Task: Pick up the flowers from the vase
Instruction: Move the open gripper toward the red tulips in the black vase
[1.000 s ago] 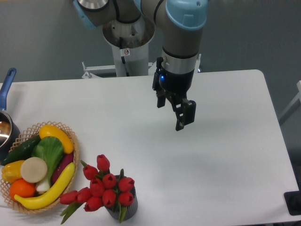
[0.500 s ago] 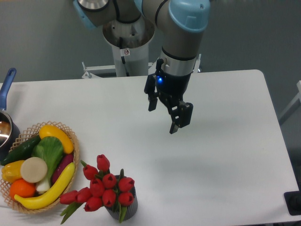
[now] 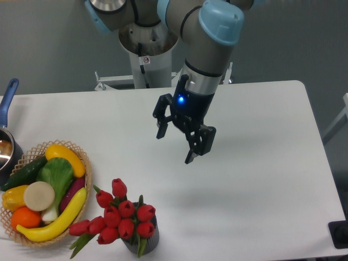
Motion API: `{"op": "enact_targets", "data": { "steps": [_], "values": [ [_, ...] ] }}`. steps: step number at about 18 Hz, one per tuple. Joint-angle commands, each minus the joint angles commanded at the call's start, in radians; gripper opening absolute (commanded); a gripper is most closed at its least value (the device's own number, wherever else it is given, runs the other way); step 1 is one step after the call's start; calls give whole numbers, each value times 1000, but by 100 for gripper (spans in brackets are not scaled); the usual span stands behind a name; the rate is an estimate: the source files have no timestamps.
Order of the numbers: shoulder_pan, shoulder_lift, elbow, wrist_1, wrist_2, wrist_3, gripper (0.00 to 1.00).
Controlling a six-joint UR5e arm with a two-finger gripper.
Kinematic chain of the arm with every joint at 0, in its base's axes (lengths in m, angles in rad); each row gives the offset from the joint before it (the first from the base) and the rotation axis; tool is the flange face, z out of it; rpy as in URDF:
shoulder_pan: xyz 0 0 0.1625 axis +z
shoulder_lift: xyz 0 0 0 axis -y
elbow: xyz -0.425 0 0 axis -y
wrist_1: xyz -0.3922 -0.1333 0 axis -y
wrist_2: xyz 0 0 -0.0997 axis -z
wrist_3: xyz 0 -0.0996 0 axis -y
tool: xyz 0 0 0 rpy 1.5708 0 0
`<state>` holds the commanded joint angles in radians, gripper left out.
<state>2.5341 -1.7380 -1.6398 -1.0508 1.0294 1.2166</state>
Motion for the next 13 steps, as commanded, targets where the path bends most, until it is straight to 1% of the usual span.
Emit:
{"op": "enact_targets", "data": {
  "steps": [3, 4, 5, 8, 9, 11, 13],
  "values": [
    [15, -5, -8, 0, -29, -55, 100],
    [21, -24, -14, 6, -38, -61, 100],
    [23, -58, -14, 52, -66, -69, 100],
    [25, -97, -3, 147, -196, -184, 100],
    [25, -107, -5, 175, -225, -189, 100],
    [25, -129, -3, 205, -265, -193, 100],
    [23, -133, -3, 212, -296, -195, 100]
  ]
}}
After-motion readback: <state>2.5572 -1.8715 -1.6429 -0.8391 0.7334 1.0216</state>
